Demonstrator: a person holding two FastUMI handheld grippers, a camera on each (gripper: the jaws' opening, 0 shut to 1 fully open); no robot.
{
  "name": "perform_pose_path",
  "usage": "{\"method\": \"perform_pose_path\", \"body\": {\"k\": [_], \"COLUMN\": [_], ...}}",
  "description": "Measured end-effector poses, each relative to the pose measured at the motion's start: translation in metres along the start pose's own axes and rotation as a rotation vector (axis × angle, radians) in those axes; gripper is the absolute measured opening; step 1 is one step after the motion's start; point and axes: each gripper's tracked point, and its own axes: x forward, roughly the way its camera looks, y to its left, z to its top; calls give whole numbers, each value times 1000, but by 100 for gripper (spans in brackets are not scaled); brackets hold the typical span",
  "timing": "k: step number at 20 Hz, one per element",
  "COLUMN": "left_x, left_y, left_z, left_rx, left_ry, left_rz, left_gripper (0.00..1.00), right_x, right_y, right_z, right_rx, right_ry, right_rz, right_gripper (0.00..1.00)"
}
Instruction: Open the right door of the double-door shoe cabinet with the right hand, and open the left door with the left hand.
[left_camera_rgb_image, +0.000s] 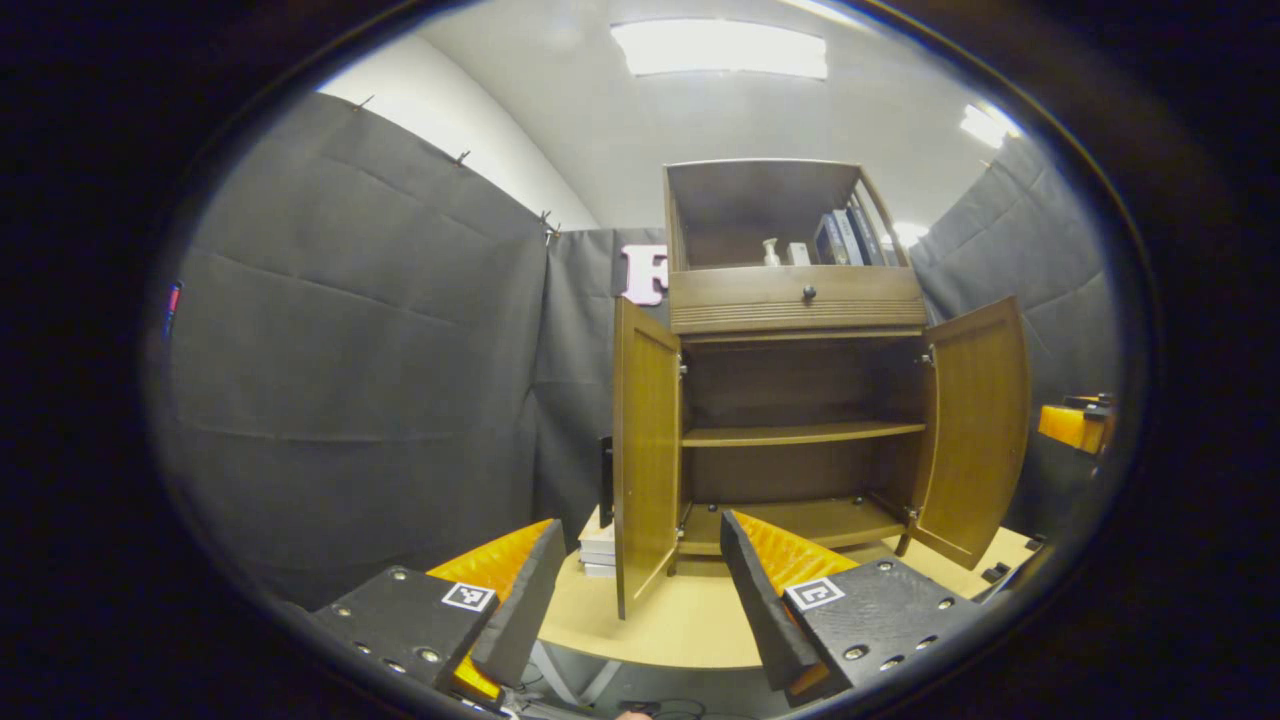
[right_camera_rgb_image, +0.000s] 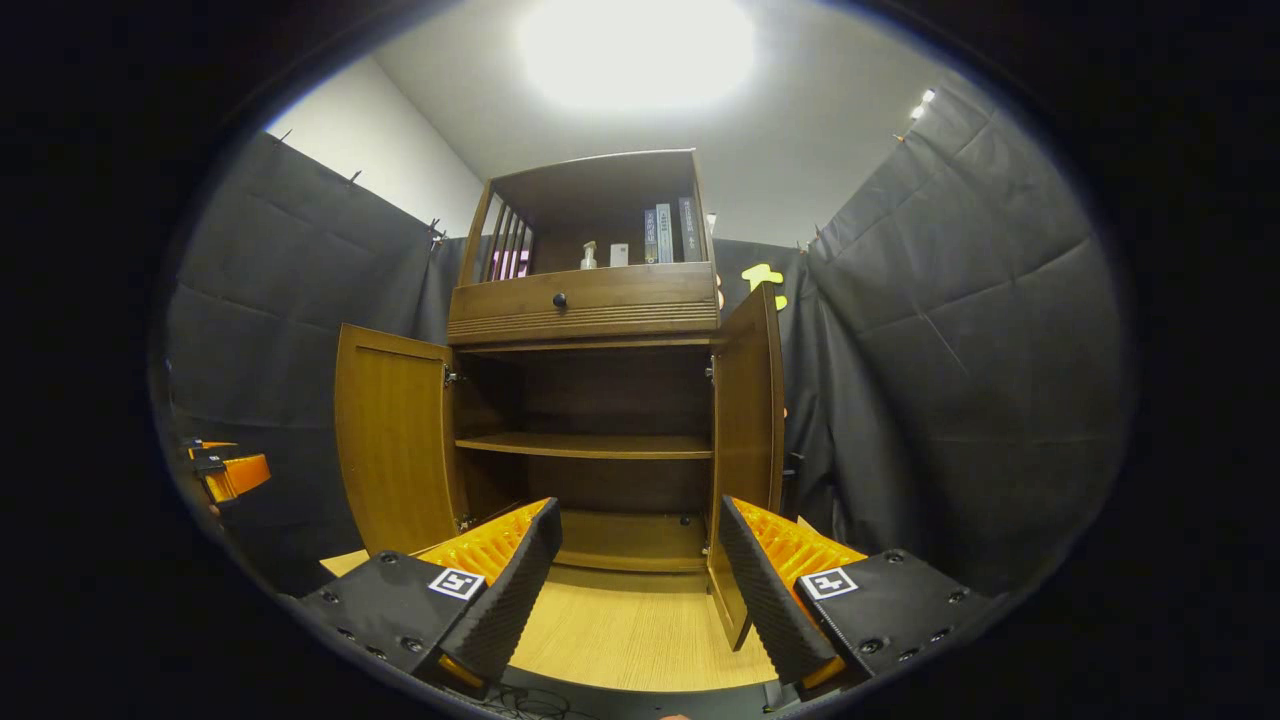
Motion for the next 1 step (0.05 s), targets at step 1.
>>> {"method": "perform_pose_path", "body": {"k": [1], "left_x": [2], "left_y": [0], "left_z": [0], "left_rx": [-1], "left_ry": [2], "left_rz": [-2], "left_gripper": [89], "right_x": [0], "right_y": [0], "right_z": [0], "right_rx": [-3], "right_ry": [0], "right_rz": [2], "right_gripper": [99]}}
